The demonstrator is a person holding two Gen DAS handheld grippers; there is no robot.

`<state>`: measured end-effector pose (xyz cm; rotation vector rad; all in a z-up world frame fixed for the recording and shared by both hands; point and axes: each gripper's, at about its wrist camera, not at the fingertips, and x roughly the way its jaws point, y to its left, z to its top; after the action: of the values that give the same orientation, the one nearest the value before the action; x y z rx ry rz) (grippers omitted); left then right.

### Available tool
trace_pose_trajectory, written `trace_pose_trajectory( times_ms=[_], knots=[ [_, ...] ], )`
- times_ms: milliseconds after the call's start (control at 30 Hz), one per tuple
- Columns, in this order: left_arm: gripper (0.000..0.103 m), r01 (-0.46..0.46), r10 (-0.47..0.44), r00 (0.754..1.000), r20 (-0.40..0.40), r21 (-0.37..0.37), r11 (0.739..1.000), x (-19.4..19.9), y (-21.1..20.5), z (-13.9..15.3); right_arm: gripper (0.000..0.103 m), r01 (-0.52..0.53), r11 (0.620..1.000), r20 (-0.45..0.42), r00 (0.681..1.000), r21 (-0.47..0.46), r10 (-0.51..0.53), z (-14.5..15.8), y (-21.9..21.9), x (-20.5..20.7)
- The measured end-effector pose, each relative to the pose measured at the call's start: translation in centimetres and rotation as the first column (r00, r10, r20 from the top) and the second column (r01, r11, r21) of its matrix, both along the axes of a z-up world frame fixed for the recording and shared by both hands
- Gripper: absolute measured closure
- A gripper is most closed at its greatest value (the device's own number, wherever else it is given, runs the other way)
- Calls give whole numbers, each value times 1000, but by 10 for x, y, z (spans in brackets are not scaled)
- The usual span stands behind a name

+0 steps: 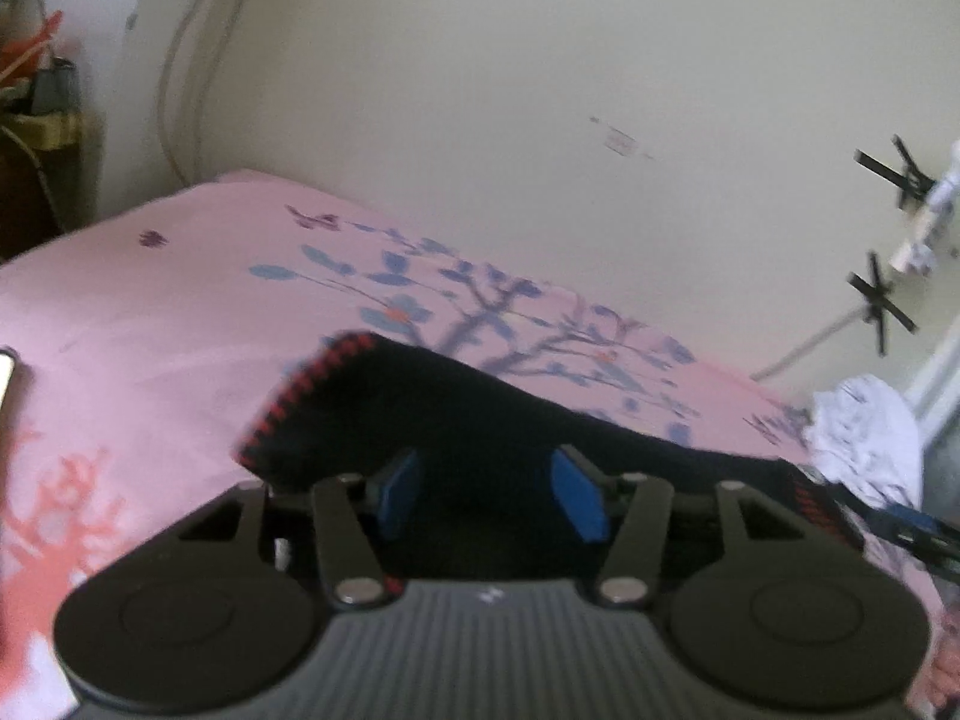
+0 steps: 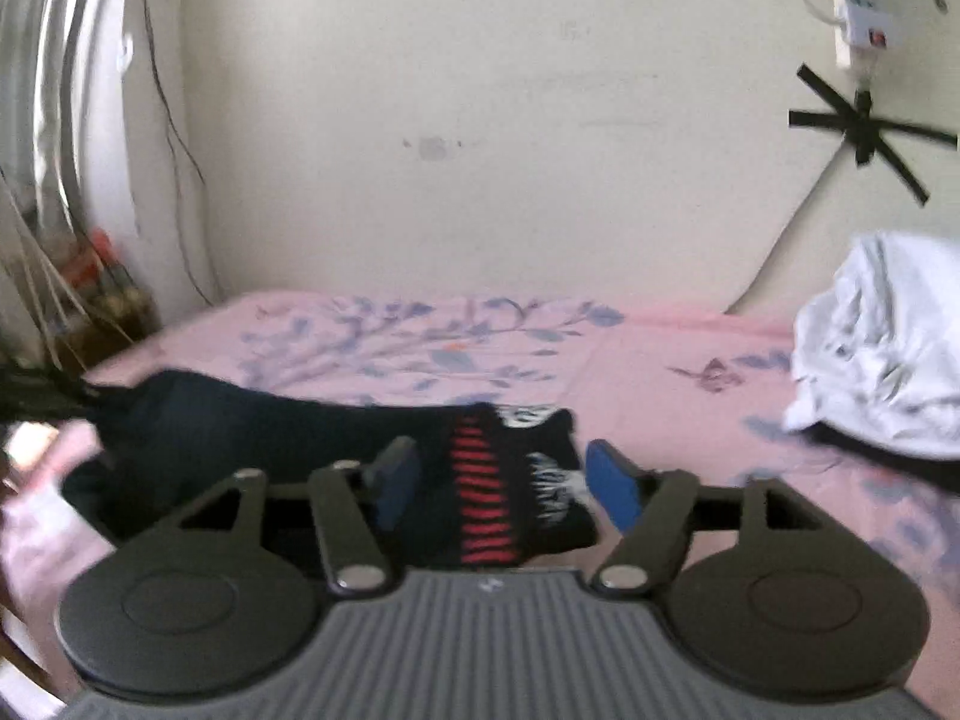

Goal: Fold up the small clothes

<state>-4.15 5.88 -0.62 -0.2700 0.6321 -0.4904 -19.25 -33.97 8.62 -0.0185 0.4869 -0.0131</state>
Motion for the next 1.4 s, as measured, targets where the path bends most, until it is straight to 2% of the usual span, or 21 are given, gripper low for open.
trace_pose_trajectory(
  times_ms=[100, 133, 167, 233, 300, 333, 367, 433, 533, 567, 633, 700, 733, 833, 900, 933, 967, 1033, 1133, 1267, 1400],
  knots=[
    [52, 40, -40, 999, -12, 16, 999, -3, -14, -6, 42, -3, 999, -93, 996, -55, -3, -21, 10, 17],
    [52, 46, -45, 999, -14, 22, 999, -5, -16, -7, 54, -11, 997, -122, 992, -72, 2, -28, 12, 21],
    [51, 49, -49, 999, -18, 27, 998, -5, -16, -8, 88, -20, 996, -147, 989, -91, 6, -33, 16, 24],
    [51, 52, -52, 998, -28, 21, 998, -6, -14, -10, 94, -29, 998, -148, 989, -52, 21, -29, 20, 22],
    [51, 50, -49, 998, -35, 7, 999, -5, -9, -10, 95, -41, 993, -131, 990, 110, 56, -16, 14, 16],
    [51, 47, -47, 998, -38, 0, 999, -5, -7, -10, 95, -64, 958, -115, 988, 279, 99, -8, 3, 14],
    [51, 44, -44, 998, -43, -13, 999, -3, -4, -10, 96, -94, 894, -81, 986, 439, 143, -3, -8, 12],
    [51, 43, -46, 997, -60, -53, 998, 0, 0, -10, 96, -129, 722, 6, 985, 680, 170, -1, -29, 5],
    [50, 48, -58, 995, -83, -110, 993, 3, 3, -12, 96, -77, 449, 13, 990, 890, 143, -40, -58, -3],
    [50, 49, -61, 994, -92, -122, 991, 4, 4, -13, 96, -10, 428, -46, 992, 904, 120, -58, -65, -5],
    [50, 50, -63, 992, -106, -125, 991, 6, 4, -15, 97, 172, 492, -222, 974, 853, 46, -92, -74, -11],
    [50, 53, -65, 992, -107, -113, 992, 7, 1, -14, 103, 162, 428, -196, 980, 889, 36, -109, -85, -22],
    [50, 56, -67, 992, -103, -104, 993, 6, -1, -13, 103, 162, 440, -194, 981, 883, 29, -106, -85, -24],
    [49, 76, -85, 992, -89, -97, 992, 3, -8, -9, 103, 124, 605, -167, 986, 787, 15, -83, -71, -25],
    [47, 97, -105, 992, -75, -100, 990, -3, -13, -5, 69, 71, 698, -125, 992, 712, 26, -64, -60, -26],
    [46, 106, -113, 991, -67, -101, 989, -6, -14, -3, 58, 57, 735, -97, 995, 676, 12, -58, -61, -28],
    [44, 115, -122, 991, -59, -103, 988, -9, -17, -1, 51, 53, 777, -67, 998, 627, -14, -50, -58, -31],
    [44, 142, -148, 988, -47, -102, 985, -14, -25, 2, 52, 39, 835, -8, 999, 549, -42, -36, -55, -35],
    [44, 191, -193, 981, -27, -62, 980, -20, -46, 5, 53, 36, 860, 38, 997, 509, -65, -24, -60, -29],
    [44, 201, -204, 978, 28, 83, 976, -31, -78, 2, 54, 13, 884, 59, 997, 468, -46, -20, -52, -6],
    [44, 147, -153, 988, 18, 193, 970, -28, -93, -13, 55, 33, 929, -12, 999, 369, -30, -37, -39, 16]
  ],
)
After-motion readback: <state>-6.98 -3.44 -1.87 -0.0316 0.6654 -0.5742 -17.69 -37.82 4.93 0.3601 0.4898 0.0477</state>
